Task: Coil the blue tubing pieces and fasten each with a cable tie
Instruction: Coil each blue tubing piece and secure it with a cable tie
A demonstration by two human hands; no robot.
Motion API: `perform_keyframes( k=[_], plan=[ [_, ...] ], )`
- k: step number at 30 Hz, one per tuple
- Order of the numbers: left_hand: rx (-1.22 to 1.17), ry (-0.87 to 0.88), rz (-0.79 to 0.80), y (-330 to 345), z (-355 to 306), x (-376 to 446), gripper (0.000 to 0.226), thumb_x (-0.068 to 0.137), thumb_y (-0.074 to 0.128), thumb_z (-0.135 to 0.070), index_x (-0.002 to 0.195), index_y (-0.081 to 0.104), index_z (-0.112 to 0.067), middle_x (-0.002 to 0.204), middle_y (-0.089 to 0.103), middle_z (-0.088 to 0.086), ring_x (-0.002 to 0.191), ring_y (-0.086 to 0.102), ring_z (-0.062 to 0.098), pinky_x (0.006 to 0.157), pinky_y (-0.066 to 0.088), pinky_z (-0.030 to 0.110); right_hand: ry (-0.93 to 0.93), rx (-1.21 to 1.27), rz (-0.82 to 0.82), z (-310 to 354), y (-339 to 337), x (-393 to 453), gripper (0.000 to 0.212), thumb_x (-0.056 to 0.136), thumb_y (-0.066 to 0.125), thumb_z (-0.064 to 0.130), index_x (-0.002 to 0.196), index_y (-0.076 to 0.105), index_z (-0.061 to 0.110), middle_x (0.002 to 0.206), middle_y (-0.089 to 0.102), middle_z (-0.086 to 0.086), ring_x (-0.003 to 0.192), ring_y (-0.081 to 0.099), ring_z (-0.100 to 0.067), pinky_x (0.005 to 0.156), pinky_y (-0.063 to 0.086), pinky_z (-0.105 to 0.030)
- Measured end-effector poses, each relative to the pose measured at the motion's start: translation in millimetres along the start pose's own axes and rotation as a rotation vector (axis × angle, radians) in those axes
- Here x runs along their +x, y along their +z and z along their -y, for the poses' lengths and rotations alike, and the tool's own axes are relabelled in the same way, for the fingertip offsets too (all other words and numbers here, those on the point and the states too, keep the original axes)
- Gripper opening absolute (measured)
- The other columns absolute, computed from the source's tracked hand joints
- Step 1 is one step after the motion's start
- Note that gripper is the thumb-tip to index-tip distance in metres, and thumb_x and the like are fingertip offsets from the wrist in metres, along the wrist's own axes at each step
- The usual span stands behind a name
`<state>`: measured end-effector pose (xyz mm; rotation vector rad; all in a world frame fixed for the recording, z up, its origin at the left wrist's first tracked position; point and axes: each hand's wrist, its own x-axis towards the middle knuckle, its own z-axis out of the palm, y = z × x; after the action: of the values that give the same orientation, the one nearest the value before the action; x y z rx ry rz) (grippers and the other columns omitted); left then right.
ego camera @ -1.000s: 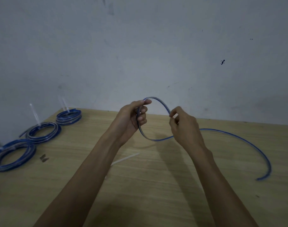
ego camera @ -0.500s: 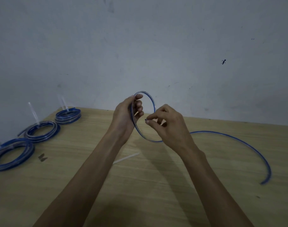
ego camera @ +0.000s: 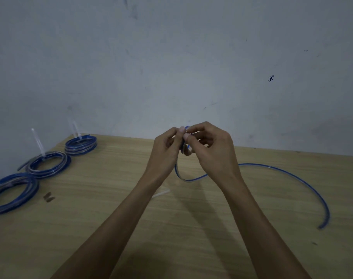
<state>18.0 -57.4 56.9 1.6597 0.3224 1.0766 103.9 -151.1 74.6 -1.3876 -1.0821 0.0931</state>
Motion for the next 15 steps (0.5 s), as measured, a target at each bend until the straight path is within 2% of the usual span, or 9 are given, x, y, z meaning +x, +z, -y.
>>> perform_keyframes(
  k=[1, 3, 4, 6, 8, 10, 11, 13, 15],
  plan=[
    [0.027, 0.009, 0.001, 1, 0, -1, 0.037, 0.107, 0.044, -0.028, 0.082, 0.067, -0.015, 0.066, 0.059, 0.009, 0.065, 0.06, 0.014, 0.066, 0.049, 0.022, 0.02, 0.022, -0.011, 1, -1, 0, 0.001, 0.09, 0.073, 0.012, 0.091, 0.072, 0.013, 0.074, 0.073, 0.002, 0.063, 0.069, -0.008, 0.061, 0.049, -0.016],
    [0.078, 0.014, 0.003, 1, 2, -1, 0.045, 0.109, 0.039, -0.03, 0.073, 0.065, -0.022, 0.063, 0.06, 0.012, 0.064, 0.06, 0.02, 0.07, 0.051, 0.035, 0.059, 0.06, -0.027, 3, -3, 1, 0.002, 0.089, 0.075, 0.013, 0.088, 0.074, 0.013, 0.075, 0.074, 0.001, 0.061, 0.066, -0.008, 0.059, 0.049, -0.017],
    [0.09, 0.006, 0.009, 1, 3, -1, 0.048, 0.109, 0.036, -0.028, 0.071, 0.064, -0.02, 0.063, 0.062, 0.014, 0.066, 0.061, 0.025, 0.076, 0.052, 0.043, 0.075, 0.074, -0.041, 3, -4, 1, 0.003, 0.089, 0.075, 0.013, 0.086, 0.074, 0.012, 0.075, 0.074, 0.001, 0.06, 0.065, -0.008, 0.059, 0.048, -0.017],
    [0.091, -0.006, 0.042, 0, 3, -1, 0.048, 0.109, 0.032, -0.02, 0.076, 0.067, -0.012, 0.064, 0.064, 0.014, 0.068, 0.063, 0.026, 0.083, 0.052, 0.049, 0.11, 0.107, -0.087, 4, -8, 2, 0.005, 0.089, 0.075, 0.014, 0.085, 0.074, 0.011, 0.074, 0.074, 0.0, 0.059, 0.062, -0.006, 0.058, 0.048, -0.016],
    [0.11, 0.009, 0.074, 0, 1, -2, 0.045, 0.109, 0.033, -0.02, 0.087, 0.069, -0.005, 0.066, 0.064, 0.013, 0.068, 0.063, 0.026, 0.082, 0.052, 0.046, 0.152, 0.148, -0.143, 3, -14, 4, 0.006, 0.089, 0.074, 0.015, 0.087, 0.074, 0.01, 0.074, 0.075, 0.0, 0.056, 0.059, -0.006, 0.058, 0.048, -0.016],
    [0.113, 0.039, 0.098, 3, -1, -4, 0.045, 0.11, 0.035, -0.026, 0.089, 0.068, -0.003, 0.068, 0.061, 0.014, 0.067, 0.059, 0.031, 0.072, 0.052, 0.038, 0.173, 0.157, -0.163, 1, -20, 5, 0.007, 0.09, 0.074, 0.016, 0.088, 0.074, 0.009, 0.075, 0.076, 0.002, 0.055, 0.057, -0.006, 0.058, 0.047, -0.015],
    [0.104, 0.037, 0.106, 4, -3, -5, 0.045, 0.109, 0.036, -0.028, 0.089, 0.068, -0.003, 0.068, 0.059, 0.015, 0.065, 0.056, 0.029, 0.067, 0.05, 0.032, 0.171, 0.138, -0.158, 0, -21, 6, 0.007, 0.09, 0.074, 0.016, 0.088, 0.074, 0.01, 0.076, 0.075, 0.002, 0.056, 0.058, -0.004, 0.059, 0.048, -0.015],
    [0.089, 0.022, 0.127, 7, -3, -7, 0.043, 0.109, 0.036, -0.029, 0.088, 0.066, -0.004, 0.069, 0.056, 0.012, 0.061, 0.052, 0.016, 0.062, 0.046, 0.024, 0.152, 0.071, -0.147, -2, -20, 6, 0.006, 0.089, 0.074, 0.017, 0.086, 0.074, 0.012, 0.076, 0.075, 0.003, 0.06, 0.061, -0.002, 0.063, 0.05, -0.019],
    [0.088, 0.005, 0.165, 7, -1, -6, 0.041, 0.109, 0.038, -0.027, 0.086, 0.063, -0.004, 0.069, 0.054, 0.009, 0.062, 0.051, 0.013, 0.064, 0.046, 0.029, 0.135, 0.024, -0.152, -4, -17, 7, 0.005, 0.088, 0.074, 0.018, 0.084, 0.074, 0.015, 0.077, 0.074, 0.005, 0.068, 0.065, -0.003, 0.067, 0.053, -0.026]
  ],
)
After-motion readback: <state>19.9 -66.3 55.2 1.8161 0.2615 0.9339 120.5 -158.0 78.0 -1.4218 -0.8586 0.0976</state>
